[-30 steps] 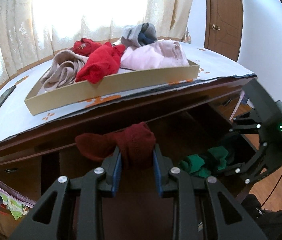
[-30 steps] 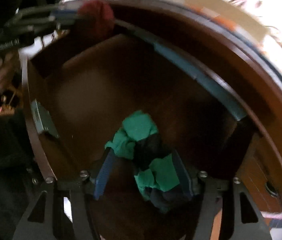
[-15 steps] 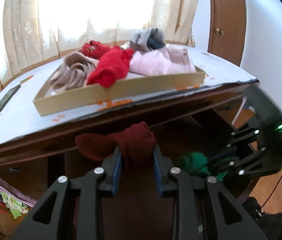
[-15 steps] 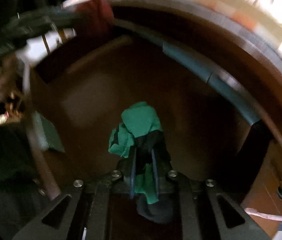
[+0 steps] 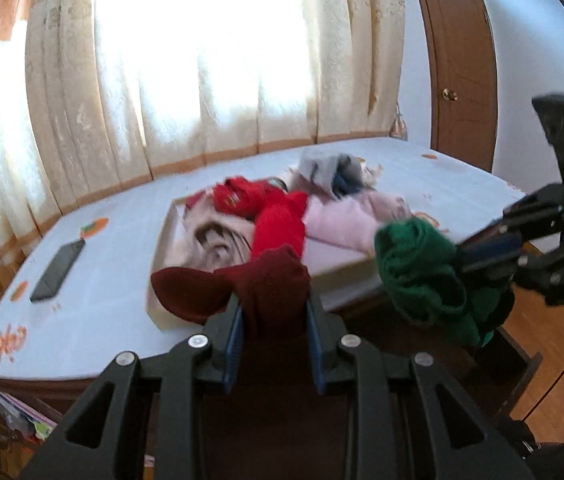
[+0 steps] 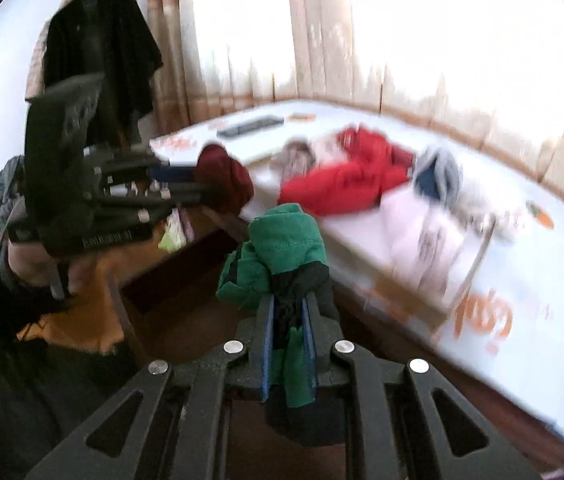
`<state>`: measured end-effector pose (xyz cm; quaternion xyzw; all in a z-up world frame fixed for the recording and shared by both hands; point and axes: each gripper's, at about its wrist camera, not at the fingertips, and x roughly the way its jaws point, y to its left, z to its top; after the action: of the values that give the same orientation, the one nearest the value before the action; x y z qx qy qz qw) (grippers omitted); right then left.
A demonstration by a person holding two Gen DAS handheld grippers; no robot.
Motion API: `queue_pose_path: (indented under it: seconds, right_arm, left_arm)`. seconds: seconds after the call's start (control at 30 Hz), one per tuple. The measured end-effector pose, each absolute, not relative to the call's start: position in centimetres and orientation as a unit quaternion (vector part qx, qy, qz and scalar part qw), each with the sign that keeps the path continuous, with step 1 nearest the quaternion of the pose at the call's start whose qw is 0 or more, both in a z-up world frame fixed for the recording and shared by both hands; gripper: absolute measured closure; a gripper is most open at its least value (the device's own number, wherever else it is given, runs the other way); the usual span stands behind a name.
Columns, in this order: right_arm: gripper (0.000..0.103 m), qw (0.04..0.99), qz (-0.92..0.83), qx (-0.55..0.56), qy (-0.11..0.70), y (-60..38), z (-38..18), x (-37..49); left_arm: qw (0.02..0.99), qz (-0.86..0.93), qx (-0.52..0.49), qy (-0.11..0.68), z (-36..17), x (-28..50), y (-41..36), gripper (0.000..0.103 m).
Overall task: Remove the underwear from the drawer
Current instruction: 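Lift the dark red sock with the left tool while the right tool lifts the green underwear, then carry the dark red sock and green underwear over the tray with both tools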
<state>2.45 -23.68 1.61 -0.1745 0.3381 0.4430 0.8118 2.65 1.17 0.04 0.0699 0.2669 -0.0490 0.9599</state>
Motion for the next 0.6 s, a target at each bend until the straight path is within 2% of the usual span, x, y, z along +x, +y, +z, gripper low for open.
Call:
queue_pose_path:
  seconds: [0.33,0.6]
  right_arm:
    - [0.089,0.84,0.437,-0.159,0.279,-19.7,7.1,5.9]
    - [0.089,0.858,0.41,-0.132,0.278,-18.0,8.1,10.5]
  left_arm:
    - [0.964,-0.031,0.091,0.248,3.7,6.8,2.6,0.077]
    - [0.963,-0.021,0.098,0.25,4.6,10.8,3.5,0.077]
